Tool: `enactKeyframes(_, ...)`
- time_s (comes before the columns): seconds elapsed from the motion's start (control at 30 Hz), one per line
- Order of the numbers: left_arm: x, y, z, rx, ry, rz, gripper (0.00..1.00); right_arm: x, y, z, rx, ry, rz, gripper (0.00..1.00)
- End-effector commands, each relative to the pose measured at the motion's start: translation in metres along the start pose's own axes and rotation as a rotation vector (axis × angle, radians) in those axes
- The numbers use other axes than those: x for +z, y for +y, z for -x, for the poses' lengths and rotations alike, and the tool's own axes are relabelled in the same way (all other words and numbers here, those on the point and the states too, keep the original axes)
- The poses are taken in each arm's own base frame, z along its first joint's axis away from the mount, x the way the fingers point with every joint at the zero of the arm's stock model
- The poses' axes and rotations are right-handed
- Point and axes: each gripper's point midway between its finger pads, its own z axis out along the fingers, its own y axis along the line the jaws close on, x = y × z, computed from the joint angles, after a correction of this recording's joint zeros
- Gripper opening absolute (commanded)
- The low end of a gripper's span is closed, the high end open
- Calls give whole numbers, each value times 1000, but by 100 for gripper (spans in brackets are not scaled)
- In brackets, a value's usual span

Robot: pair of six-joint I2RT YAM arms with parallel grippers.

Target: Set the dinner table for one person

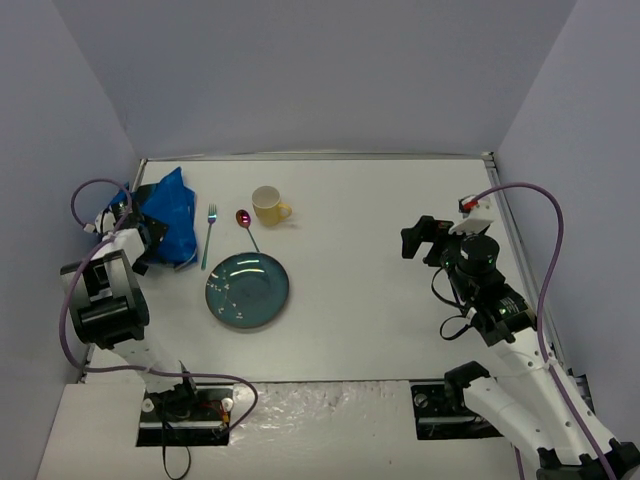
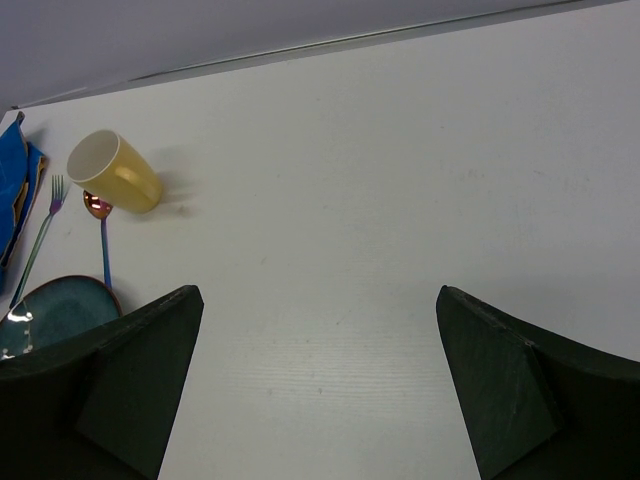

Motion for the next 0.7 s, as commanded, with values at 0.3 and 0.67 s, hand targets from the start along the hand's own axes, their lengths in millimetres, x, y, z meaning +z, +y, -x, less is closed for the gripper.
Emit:
enactKeyframes(0.3, -62, -64, 82, 50, -221, -236, 2, 1, 7, 16, 8, -62, 25, 100)
enactKeyframes(0.67, -327, -163, 150, 216, -486, -814, 0, -5, 14, 27, 26, -86, 56, 100)
